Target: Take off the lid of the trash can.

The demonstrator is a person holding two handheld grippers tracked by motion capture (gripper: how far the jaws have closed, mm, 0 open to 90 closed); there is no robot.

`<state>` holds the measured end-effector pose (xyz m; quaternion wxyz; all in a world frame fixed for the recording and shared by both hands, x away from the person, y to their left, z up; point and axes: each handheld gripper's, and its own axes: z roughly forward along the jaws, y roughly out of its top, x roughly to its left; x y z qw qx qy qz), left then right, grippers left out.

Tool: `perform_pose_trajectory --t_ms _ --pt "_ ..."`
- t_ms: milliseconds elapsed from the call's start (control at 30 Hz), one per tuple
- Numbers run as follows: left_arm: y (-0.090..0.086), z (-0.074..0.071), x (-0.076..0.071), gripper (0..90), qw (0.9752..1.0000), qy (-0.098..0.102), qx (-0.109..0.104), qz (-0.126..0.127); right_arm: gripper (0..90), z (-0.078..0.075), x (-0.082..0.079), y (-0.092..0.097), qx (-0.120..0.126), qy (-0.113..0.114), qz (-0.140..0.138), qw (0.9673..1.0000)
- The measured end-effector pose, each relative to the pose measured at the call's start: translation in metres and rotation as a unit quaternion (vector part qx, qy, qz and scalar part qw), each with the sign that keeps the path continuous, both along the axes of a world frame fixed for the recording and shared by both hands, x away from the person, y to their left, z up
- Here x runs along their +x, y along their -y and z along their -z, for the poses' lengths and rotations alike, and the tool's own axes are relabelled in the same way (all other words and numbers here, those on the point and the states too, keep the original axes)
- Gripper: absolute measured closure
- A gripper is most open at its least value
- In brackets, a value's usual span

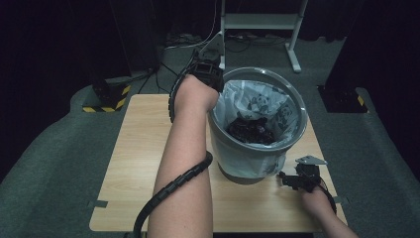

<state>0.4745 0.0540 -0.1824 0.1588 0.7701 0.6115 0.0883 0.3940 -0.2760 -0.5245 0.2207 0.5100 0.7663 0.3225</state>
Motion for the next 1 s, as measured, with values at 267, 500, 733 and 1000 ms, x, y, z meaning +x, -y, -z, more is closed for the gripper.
perform_pose_trajectory --t_ms 267,500,733,1000 --pt "-0.007 -0.001 0.000 78.2 0.9999 0.004 -0.008 -0.006 9.4 0.000 0.000 0.000 0.000 -0.001 0.000 1.0000" --pt "-0.012 0.000 -0.001 78.2 0.9999 0.009 -0.011 -0.008 9.3 0.000 0.000 0.000 -0.001 -0.001 -0.001 1.0000" --pt "-0.020 0.000 -0.003 78.2 0.9997 0.004 -0.023 -0.010 9.3 0.000 0.000 0.000 0.000 0.000 -0.003 1.0000" --pt "-0.032 0.003 -0.004 78.3 0.9996 0.002 -0.023 -0.018 9.3 0.000 0.001 0.000 0.000 0.001 -0.003 1.0000"
